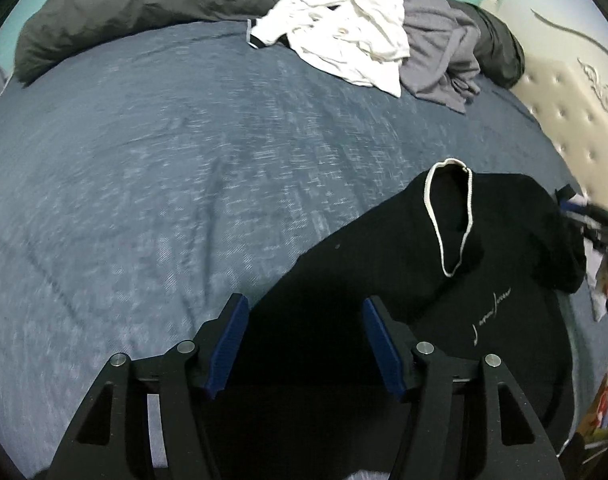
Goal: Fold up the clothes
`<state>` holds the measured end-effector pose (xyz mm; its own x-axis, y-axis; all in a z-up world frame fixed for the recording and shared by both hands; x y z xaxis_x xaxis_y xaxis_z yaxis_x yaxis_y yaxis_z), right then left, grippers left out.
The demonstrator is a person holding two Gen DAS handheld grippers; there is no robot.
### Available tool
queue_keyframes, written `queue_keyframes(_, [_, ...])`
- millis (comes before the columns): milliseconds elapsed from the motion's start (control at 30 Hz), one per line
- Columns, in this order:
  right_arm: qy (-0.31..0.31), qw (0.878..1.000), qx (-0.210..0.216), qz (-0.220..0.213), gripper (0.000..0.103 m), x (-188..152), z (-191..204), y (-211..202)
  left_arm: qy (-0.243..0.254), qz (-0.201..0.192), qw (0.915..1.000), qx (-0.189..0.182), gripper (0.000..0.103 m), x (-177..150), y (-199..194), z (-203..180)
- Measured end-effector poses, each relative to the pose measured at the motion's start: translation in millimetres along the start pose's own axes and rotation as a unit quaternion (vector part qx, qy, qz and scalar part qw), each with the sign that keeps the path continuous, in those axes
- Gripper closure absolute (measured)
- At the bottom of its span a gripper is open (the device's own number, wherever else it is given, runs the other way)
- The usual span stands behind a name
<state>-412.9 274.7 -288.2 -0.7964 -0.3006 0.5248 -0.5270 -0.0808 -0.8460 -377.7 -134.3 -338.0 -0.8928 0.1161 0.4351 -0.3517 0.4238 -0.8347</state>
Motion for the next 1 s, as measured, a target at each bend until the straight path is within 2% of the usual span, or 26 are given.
queue_keyframes(233, [-0.013,0.998,-0.044,0.030,0.042,35,-22,34,0.020,0.021,0.9996,-0.003,0.038,15,30,-11])
queue_keyframes(300, [-0.037,0.997,-0.057,0.028,0.042,42,-17,43,0.024,0.029,0.9993,-0.002,0.037,19,40,-12])
queue_keyframes(533, [-0.114,0.992,-0.043,0.040,0.042,54,23,83,0.033,0.048,0.9983,0.000,0.039,20,66,-12])
queue_keyframes(633, [-0.123,0.990,-0.041,0.052,0.042,51,30,98,0.040,0.047,0.9981,0.002,0.065,18,68,-10])
queue_keyframes(667, [-0.125,0.990,-0.041,0.056,0.042,50,32,103,0.044,0.045,0.9980,0.002,0.081,17,67,-10])
queue_keyframes(700, [-0.128,0.989,-0.040,0.059,0.042,48,35,109,0.050,0.043,0.9978,0.001,0.085,16,66,-11])
queue_keyframes(733, [-0.137,0.988,-0.039,0.064,0.042,44,37,113,0.055,0.039,0.9977,0.004,0.086,16,63,-12])
queue_keyframes(800, [-0.159,0.984,-0.035,0.067,0.057,35,43,118,0.066,0.026,0.9973,0.016,0.089,19,55,-15])
queue_keyframes(833, [-0.171,0.983,-0.031,0.063,0.075,30,46,118,0.071,0.020,0.9970,0.022,0.089,20,51,-16])
queue_keyframes(867, [-0.184,0.981,-0.033,0.058,0.088,24,48,118,0.077,0.014,0.9966,0.028,0.090,21,47,-18])
queue_keyframes(933, [-0.195,0.979,-0.036,0.045,0.096,17,48,114,0.087,0.002,0.9954,0.040,0.091,23,39,-21])
queue_keyframes(1000, [-0.185,0.982,-0.039,0.028,0.097,17,41,106,0.084,-0.015,0.9951,0.050,0.092,31,28,-19])
Point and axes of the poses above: each gripper's, at about its wrist camera, not at the fingertips, and y roughly the way its jaws point, z to its left, x to its top, the point moved 3 cm from there along y, roughly the way its jaws point, and after that the axes turned 9 degrees about -x, right-handed, at the moved point
